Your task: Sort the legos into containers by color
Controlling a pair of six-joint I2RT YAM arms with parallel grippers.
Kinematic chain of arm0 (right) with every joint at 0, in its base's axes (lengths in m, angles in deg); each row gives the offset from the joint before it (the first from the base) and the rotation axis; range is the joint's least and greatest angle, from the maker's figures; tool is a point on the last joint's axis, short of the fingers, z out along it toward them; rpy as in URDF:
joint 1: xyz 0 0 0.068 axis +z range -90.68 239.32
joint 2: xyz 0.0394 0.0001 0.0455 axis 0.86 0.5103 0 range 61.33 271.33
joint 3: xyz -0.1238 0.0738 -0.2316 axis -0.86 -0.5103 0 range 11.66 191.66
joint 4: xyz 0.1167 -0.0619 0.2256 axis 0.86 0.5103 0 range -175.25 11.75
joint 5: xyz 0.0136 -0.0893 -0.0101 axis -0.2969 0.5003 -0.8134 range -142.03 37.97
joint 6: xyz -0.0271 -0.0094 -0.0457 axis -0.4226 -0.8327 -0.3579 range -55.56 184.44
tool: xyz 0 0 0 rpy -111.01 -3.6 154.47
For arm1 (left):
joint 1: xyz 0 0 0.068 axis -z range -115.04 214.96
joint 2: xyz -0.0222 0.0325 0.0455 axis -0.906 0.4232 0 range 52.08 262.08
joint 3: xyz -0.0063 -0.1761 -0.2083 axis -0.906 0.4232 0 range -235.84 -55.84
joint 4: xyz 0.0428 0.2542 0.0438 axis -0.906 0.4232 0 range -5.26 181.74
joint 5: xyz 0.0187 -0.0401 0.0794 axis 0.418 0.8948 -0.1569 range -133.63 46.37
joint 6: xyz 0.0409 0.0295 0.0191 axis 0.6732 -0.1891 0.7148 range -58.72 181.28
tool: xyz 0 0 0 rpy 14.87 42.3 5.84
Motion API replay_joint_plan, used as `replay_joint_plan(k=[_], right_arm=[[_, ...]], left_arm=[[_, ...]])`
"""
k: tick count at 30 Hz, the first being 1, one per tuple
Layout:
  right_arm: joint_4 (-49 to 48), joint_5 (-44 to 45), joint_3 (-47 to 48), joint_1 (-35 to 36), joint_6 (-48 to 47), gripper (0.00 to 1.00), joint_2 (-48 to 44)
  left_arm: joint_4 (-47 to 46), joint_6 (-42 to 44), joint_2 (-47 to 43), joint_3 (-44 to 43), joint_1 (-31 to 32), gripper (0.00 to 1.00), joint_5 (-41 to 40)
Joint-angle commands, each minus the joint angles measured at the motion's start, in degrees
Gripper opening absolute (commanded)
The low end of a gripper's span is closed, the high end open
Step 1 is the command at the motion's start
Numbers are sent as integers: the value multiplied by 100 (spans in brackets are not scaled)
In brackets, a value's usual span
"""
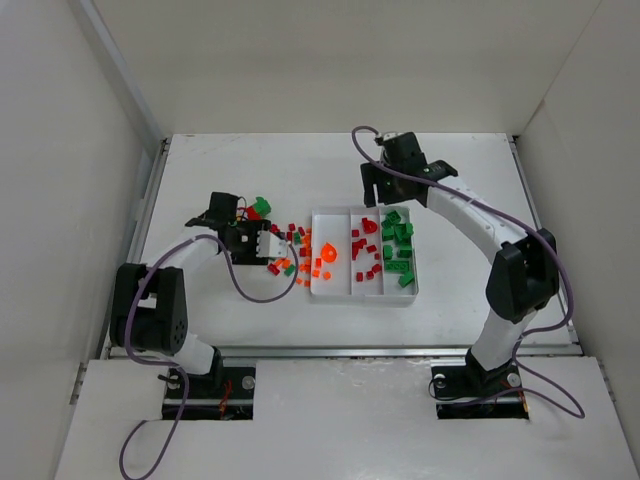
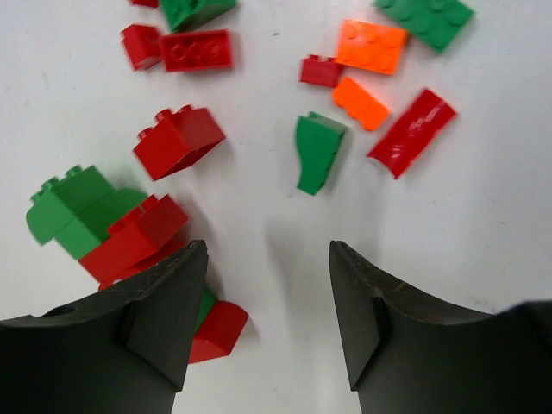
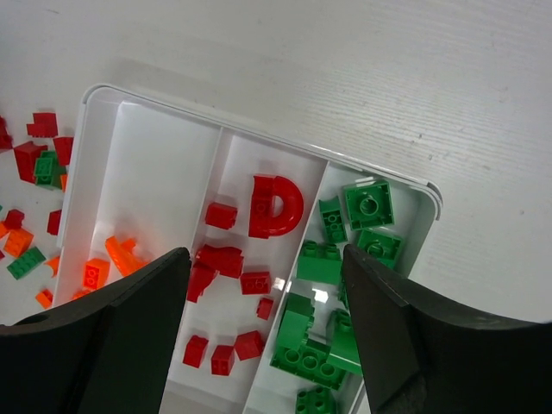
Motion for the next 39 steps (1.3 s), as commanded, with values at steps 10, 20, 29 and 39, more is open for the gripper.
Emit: replay_joint_plan(k=[10,20,29,39], right_arm=[[-347,-74,22,-73,-66,77,-244],[-347,40,-31,-73,-119,77,-244],[-295,93,-31,-73,-171,77,-244],[-295,41,75,-73,-171,77,-367]], left_arm=[[914,1371,675,-610,258,50,471],[861,1432,974,-671,513,42,471],[861,1379,1027,-671,513,3,286],[177,-543,808,-1390,337,0,698]])
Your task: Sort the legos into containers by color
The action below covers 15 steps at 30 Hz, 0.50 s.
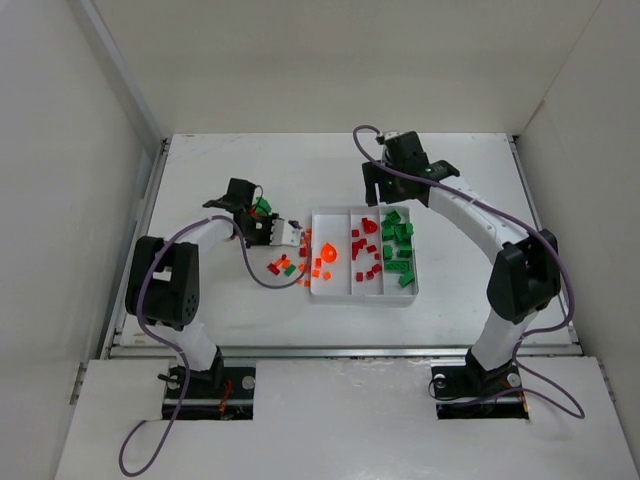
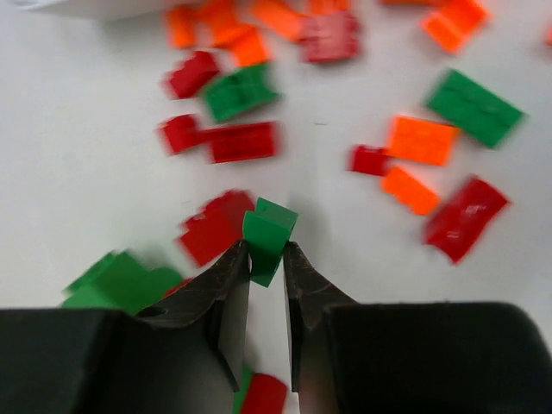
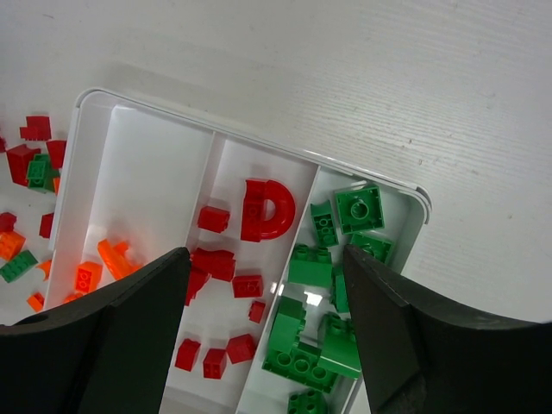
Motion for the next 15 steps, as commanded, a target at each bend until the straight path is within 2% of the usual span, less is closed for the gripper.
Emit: replay_joint_plan(k=[1,4,5,8,9,10,11,13,15], right_arm=[[-205,27,162,-31,-67,77,-382],[-267,-472,302,-31,-119,77,-435],[-380,-918,355,-31,-119,77,-496],[-556,-1955,680,-84,-119,79,-497],[-713,-2725,785,-84,-67,79,-419],[-802,-3037,978,-84,47,79,-366],[-890,-3293,1075,-84,126,81,-278],[-1258,-3873,1269,30,276,82,-216],[-1505,-4164,1365,82,407,82,-155]], left_arm=[[-460,-1365,-281,-572,-115,0,472],[-1083,-1887,-729,-625,-115,0,734],[-1320,-2289,-1043,-625,-115,0,805],[-2760,-3055,-1537,-240,25,0,763],[-3156,-3449,-1826,-126,121,0,666],[-3908,-3627,-1950,-11,279,0,596],[-4220,-3751,-2056,181,359,0,456],[-4730,-3892,-2215,236,604,0,341],[-4733,-4006,-2286,236,728,0,340]])
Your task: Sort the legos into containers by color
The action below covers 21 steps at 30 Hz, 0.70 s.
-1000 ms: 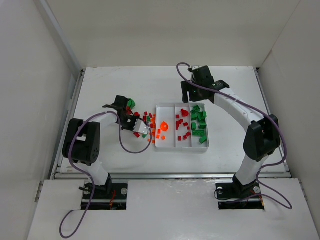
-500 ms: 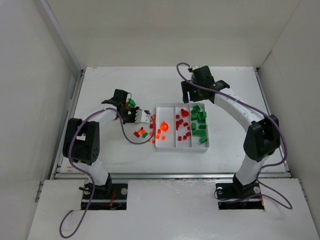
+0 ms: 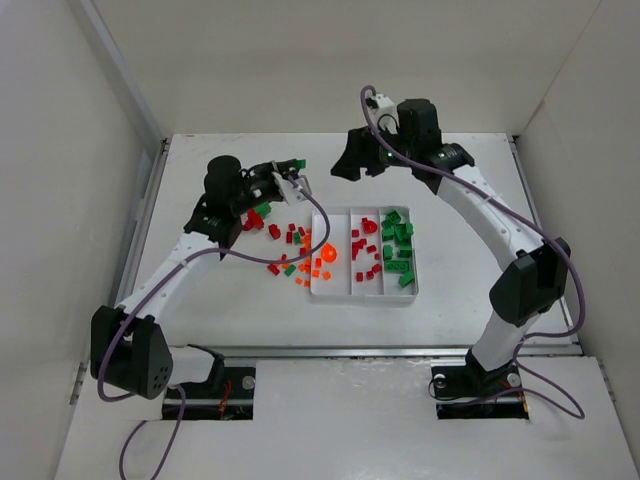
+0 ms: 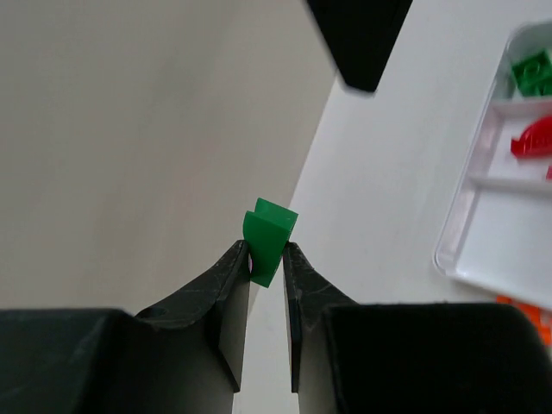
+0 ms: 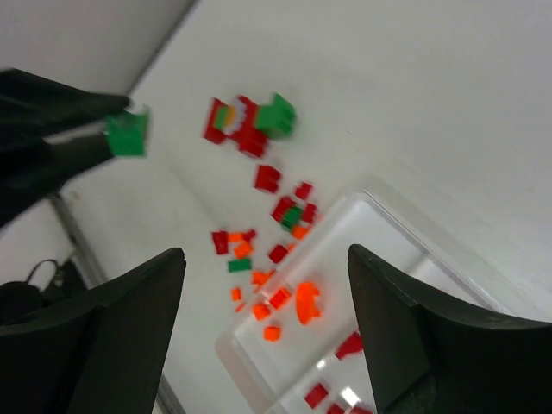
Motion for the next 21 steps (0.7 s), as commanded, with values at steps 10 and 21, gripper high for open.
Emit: replay_joint_plan(k=[10,21], right_arm=[[-1266,-1979,567,270,474,77,216],[-1213,-1979,690,322,589,72,384]], left_arm=[[-1199,-839,-124,87,547,0,12],[-1253,-891,-124,87,713,0,-40]])
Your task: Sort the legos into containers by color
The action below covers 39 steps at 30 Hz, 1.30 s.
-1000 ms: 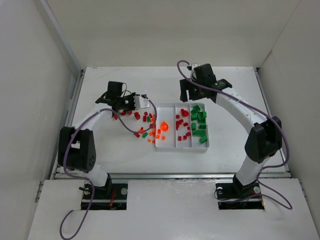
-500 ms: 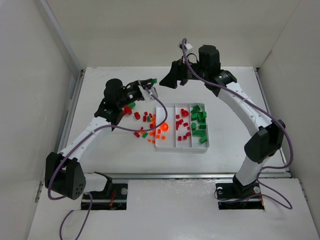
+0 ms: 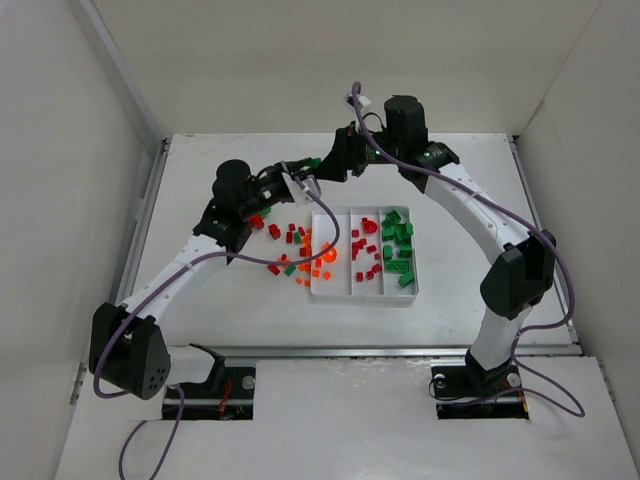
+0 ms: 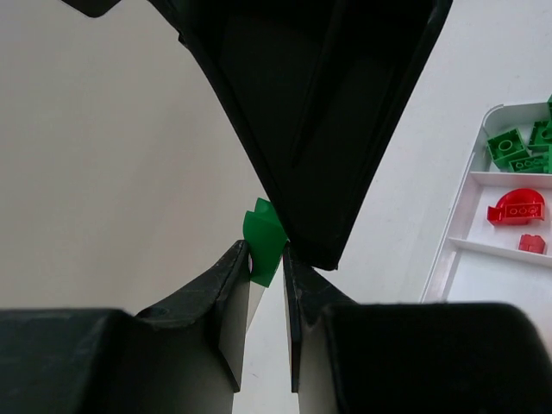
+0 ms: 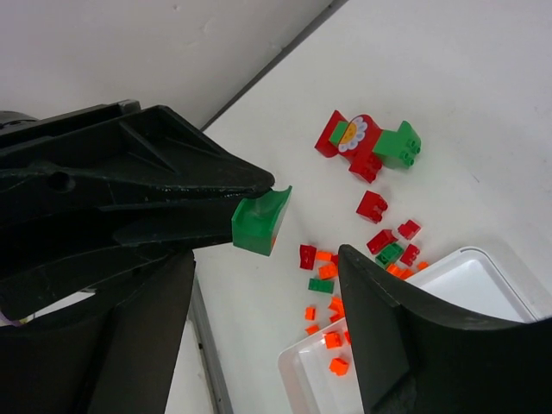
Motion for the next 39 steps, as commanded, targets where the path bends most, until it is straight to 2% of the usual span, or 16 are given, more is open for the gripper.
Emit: replay_joint_plan(k=[1,4,9,13,23,27,28,30,31,33,34,36,38,39], right_arm=[[-334,-126,334,64,71,72,-1],[-387,-126,334,64,123,72,-1],[-440,-126,439,64,176,65,60],[-493,-178,440,64,238,53,131],[-493,-178,440,64,344,44,236],[-440,-240,440,64,344,24,289],[-440,-240,440,64,344,13,289],[-440,-188,440,64,344,0,289],[-440,-187,440,64,344,0,289],[-440,-38,353,64,344,0,166],[-440,40,247,64,344,0,166],[-440,338,89,-119,344,0,26],[-309,585,-201,-251,344,0,-123],[-169,873,-306,-400,344,0,-176]], left_arm=[[-313,-137,-56,2,76,0,47],[-313,-137,-109,63,76,0,47],[-261,-85,-162,116,76,0,47],[-260,-85,-162,116,76,0,47],[-313,-85,-162,116,128,0,47],[-313,-85,-162,116,128,0,-6],[-313,-85,-162,116,128,0,-6],[-313,-85,-162,116,128,2,-6],[-313,-85,-162,116,128,11,-6],[-313,-137,-162,116,128,41,-6],[-313,-137,-162,177,128,67,-6],[-260,-137,-162,177,128,84,-67],[-119,-189,-162,177,128,97,-198],[-41,-190,-162,177,128,100,-260]])
